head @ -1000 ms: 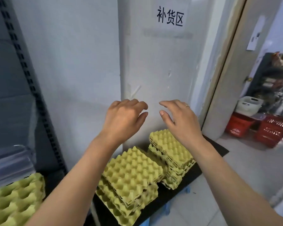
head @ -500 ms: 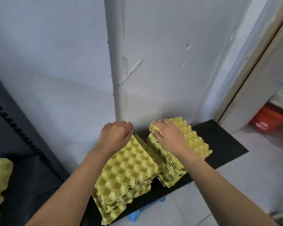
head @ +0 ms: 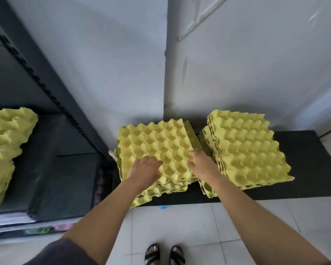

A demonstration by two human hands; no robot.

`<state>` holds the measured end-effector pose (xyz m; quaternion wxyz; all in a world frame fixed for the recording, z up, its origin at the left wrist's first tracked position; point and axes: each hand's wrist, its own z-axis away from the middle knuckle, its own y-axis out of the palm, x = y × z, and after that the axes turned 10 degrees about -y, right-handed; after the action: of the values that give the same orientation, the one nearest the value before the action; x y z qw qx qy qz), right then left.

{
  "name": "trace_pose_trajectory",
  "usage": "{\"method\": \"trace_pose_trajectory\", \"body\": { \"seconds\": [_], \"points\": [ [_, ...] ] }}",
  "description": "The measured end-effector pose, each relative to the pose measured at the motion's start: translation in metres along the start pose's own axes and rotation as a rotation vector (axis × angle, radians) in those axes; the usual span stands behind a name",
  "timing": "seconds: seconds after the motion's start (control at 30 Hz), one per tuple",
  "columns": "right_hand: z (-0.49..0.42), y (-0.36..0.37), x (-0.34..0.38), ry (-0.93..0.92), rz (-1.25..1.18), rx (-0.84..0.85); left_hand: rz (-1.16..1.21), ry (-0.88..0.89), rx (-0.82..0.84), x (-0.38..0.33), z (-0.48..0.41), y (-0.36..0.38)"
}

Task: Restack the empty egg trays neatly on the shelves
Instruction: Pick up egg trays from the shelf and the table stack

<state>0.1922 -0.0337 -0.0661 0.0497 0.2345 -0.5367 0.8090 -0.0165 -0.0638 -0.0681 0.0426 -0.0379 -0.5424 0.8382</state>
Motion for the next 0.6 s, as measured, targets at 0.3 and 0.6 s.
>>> {"method": "trace_pose_trajectory", "body": {
  "seconds": [0.3, 0.6],
  "points": [
    [-0.022, 0.043, -0.023, 0.194, -0.06, 0.007, -0.32, 0.053, -0.042, 0.008, -0.001, 0.057],
    [-0.047, 0.047, -0.032, 0.517, -0.523, -0.049, -0.331, 0.258, -0.167, 0.027, -0.001, 0.044]
  ]
}}
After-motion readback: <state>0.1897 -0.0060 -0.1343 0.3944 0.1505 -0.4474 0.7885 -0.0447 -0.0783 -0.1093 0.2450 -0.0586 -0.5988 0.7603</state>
